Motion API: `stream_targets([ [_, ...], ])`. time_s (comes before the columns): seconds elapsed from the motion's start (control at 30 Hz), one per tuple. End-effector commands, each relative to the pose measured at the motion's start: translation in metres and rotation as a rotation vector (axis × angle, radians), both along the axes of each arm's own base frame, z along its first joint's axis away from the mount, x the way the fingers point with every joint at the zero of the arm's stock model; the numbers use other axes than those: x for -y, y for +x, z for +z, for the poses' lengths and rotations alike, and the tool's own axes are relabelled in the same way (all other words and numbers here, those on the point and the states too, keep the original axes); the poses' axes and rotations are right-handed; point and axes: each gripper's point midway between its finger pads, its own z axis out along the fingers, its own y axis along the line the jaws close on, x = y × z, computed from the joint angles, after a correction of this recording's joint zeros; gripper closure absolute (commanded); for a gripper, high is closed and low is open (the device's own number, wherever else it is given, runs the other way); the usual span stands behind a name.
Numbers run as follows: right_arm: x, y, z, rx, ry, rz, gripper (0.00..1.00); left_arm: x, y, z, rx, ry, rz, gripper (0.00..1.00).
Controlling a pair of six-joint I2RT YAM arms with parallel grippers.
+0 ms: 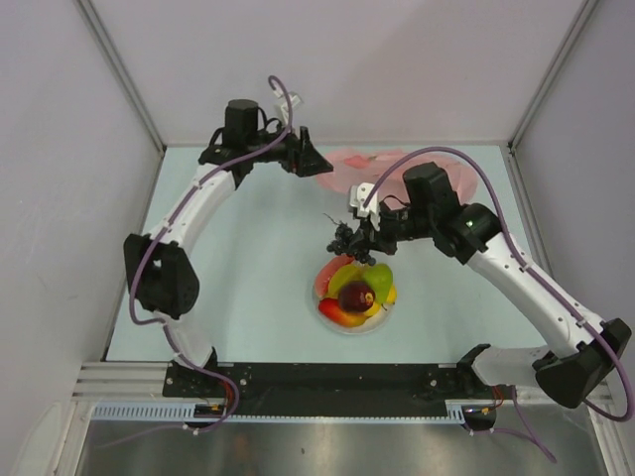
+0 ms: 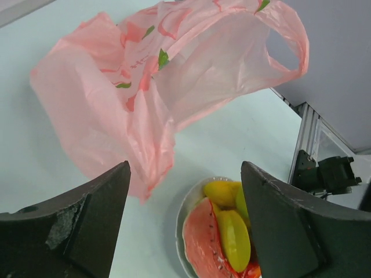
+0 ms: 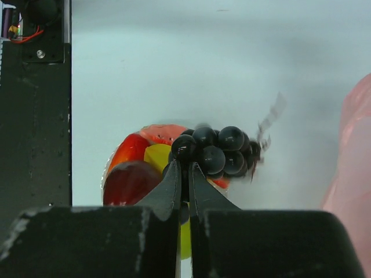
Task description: Take the fake fruits out of the plastic bag
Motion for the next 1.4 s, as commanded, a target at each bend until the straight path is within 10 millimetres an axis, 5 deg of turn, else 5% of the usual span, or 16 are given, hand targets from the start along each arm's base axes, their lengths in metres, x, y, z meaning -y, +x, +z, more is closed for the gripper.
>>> stream_targets([
  [0.0, -0.009, 0.001, 0.004, -0.007, -0.021, 0.019, 1.0, -0.025, -0.028, 0.034, 0.091, -0.043, 0.011, 0.18],
  [0.4, -0.015, 0.003, -0.029, -0.067, -0.108, 0.059, 1.0, -0.043, -0.062, 0.023, 0.134, -0.041, 0.049, 0.18],
  [1.37, -0.003, -0.008, -0.07, -0.129, -0.249, 0.134, 0.96, -0.042, -0.058, 0.015, 0.115, -0.039, 0.055, 0.18],
])
